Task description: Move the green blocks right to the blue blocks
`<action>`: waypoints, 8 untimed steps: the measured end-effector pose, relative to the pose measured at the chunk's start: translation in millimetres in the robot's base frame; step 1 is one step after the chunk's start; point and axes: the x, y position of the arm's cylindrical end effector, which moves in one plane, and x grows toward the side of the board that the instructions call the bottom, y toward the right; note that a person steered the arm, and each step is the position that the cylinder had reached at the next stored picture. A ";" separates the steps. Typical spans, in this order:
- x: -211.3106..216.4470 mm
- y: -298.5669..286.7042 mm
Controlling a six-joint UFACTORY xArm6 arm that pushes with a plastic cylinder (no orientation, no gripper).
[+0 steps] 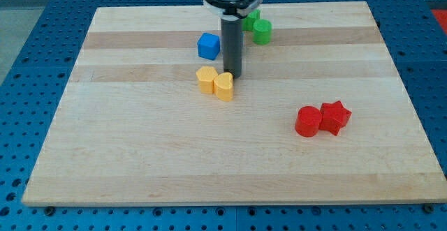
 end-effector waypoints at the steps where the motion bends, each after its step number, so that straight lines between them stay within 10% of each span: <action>1: -3.4 38.0; 4: -100.2 111.9; 8: -202.5 59.5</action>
